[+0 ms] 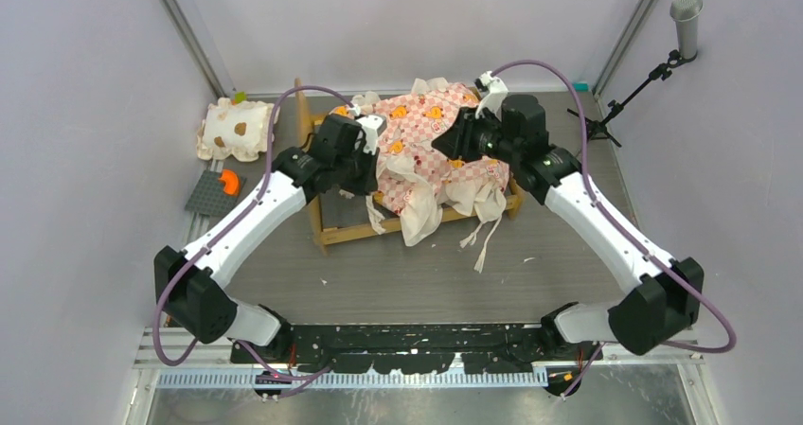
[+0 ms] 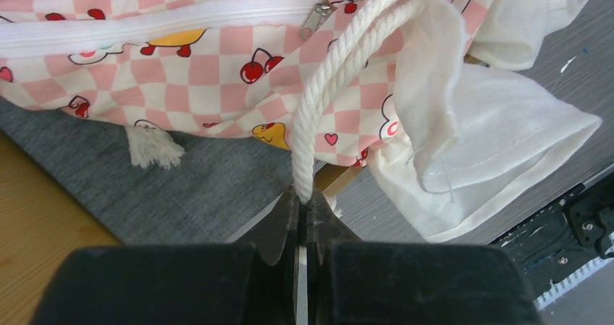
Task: Set up the pet bed
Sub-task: Cross the ropes on the bed frame.
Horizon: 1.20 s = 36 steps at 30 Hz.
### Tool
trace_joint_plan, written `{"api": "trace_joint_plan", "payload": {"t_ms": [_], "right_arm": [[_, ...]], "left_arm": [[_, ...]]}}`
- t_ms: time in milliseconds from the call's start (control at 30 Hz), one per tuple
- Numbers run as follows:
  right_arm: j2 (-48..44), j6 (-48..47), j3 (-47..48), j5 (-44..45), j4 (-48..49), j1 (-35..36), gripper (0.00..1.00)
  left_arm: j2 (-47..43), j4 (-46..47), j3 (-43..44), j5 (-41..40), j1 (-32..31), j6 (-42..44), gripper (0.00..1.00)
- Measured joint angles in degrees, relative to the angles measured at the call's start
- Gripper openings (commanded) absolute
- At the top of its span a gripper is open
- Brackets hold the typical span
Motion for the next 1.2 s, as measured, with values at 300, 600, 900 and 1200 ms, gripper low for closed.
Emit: {"api": "trace_joint_plan", "payload": {"t_ms": [300,600,900,1200], "right_arm": [[-8.1,5.9,-9.9,-10.9,6.9,1.8,0.33],[-9.7,8.2,-17.5,-5.6,14.1,18.3,0.31],[-1.6,13.4,-21.3,0.7,29.3,18.9,0.38],[3.4,14.8,-21.4,0.3,35.7,18.9,0.4]], "left_arm": [[0.5,-7.0,3.1,0.3,2.2,2.2,0.0],[0.5,-7.2,3.3,5.2,4.0,2.4,0.0],[-0.4,-7.3,3.6,10.8,4.4,2.4,0.0],[-1.9,-6.4,3.6,16.1,4.4,2.1,0.0]]}}
